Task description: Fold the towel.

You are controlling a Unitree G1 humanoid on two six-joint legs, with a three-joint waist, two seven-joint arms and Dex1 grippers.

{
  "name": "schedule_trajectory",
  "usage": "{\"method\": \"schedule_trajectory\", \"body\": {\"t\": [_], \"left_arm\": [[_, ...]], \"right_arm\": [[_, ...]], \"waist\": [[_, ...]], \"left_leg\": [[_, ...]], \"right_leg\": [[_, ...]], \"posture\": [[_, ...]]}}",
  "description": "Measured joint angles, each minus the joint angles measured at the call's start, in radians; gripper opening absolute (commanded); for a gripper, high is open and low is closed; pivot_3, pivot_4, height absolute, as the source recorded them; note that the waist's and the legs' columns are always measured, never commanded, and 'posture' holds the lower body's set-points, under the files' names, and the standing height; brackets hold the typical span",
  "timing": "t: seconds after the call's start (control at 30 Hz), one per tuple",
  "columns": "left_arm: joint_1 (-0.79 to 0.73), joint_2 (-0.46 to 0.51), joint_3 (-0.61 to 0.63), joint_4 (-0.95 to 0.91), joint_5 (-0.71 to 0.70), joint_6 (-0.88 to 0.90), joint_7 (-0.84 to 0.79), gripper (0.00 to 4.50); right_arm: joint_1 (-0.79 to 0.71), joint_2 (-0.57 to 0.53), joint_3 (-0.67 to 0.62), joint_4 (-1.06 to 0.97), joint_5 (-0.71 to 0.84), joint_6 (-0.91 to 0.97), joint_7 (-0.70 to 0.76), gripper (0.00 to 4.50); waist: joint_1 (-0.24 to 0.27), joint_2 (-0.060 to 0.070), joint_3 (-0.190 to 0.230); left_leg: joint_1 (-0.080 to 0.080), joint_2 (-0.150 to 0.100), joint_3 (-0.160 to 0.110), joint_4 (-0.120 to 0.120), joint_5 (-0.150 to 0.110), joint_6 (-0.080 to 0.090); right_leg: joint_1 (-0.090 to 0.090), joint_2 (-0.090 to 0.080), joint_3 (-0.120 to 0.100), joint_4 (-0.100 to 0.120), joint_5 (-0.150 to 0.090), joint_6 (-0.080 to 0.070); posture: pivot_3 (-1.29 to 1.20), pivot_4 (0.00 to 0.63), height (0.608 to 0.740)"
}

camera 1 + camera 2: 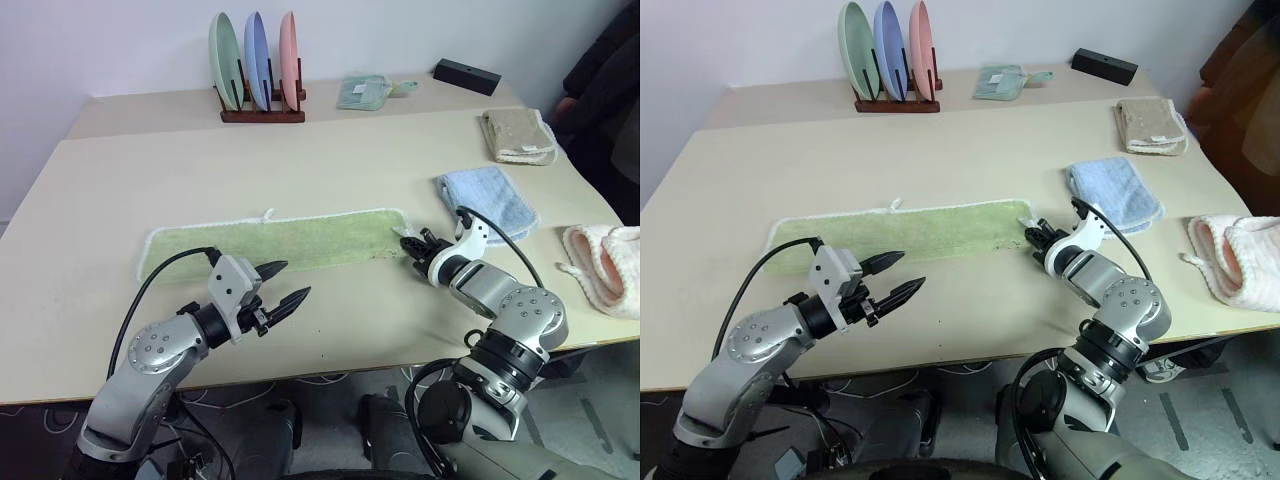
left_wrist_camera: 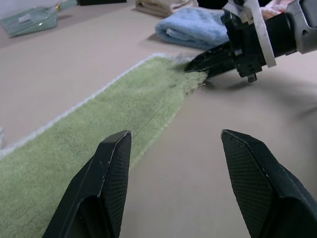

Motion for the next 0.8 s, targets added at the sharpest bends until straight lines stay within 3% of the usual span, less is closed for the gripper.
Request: {"method": "schedule_trajectory", "body": {"t": [0.17, 0.33, 0.43, 0.6, 0.8], "left_arm": [[0.013, -0.012, -0.009, 0.000, 0.007, -0.001, 0.008, 2.94], [0.007, -0.015, -0.022, 0.008, 0.014, -0.002, 0.005, 2.94], [-0.021, -0.017, -0.031, 0.031, 0.020, -0.005, -0.008, 2.94], [-0.059, -0.025, -0.040, 0.055, 0.026, -0.007, -0.024, 2.94], [-0.065, -0.034, -0.043, 0.071, 0.039, -0.018, -0.026, 2.94]], "right_arm": [[0.009, -0.089, -0.005, -0.041, 0.047, 0.008, 0.020, 0.04], [0.071, -0.295, 0.014, -0.124, 0.086, 0.037, 0.092, 0.04], [0.091, -0.435, 0.107, -0.132, 0.090, 0.028, 0.174, 0.04], [0.081, -0.640, 0.486, -0.242, 0.060, -0.132, 0.397, 0.04], [0.073, -0.665, 0.908, -0.234, -0.064, -0.307, 0.546, 0.04]], "waist": [[0.002, 0.001, 0.001], [0.001, 0.001, 0.001], [-0.005, 0.003, 0.002], [-0.006, 0.003, 0.001], [0.005, 0.001, 0.001]], "left_leg": [[-0.001, 0.000, 0.000, 0.000, 0.000, 0.000], [-0.001, 0.000, 0.000, 0.000, -0.001, 0.001], [-0.001, 0.001, 0.002, -0.001, -0.001, 0.002], [-0.001, 0.001, 0.003, -0.001, -0.002, 0.003], [-0.004, 0.001, 0.001, 0.001, -0.002, 0.003]], "right_leg": [[0.000, 0.000, 0.000, -0.001, 0.000, 0.000], [0.000, 0.000, -0.001, -0.002, 0.000, 0.000], [0.000, 0.000, 0.000, -0.002, -0.001, 0.000], [0.000, 0.002, 0.000, -0.004, -0.001, 0.001], [0.001, 0.001, 0.000, -0.011, 0.001, 0.003]], "posture": [[0.00, 0.150, 0.740], [0.00, 0.150, 0.740], [0.00, 0.150, 0.740], [0.00, 0.150, 0.740], [0.00, 0.150, 0.740]]}}
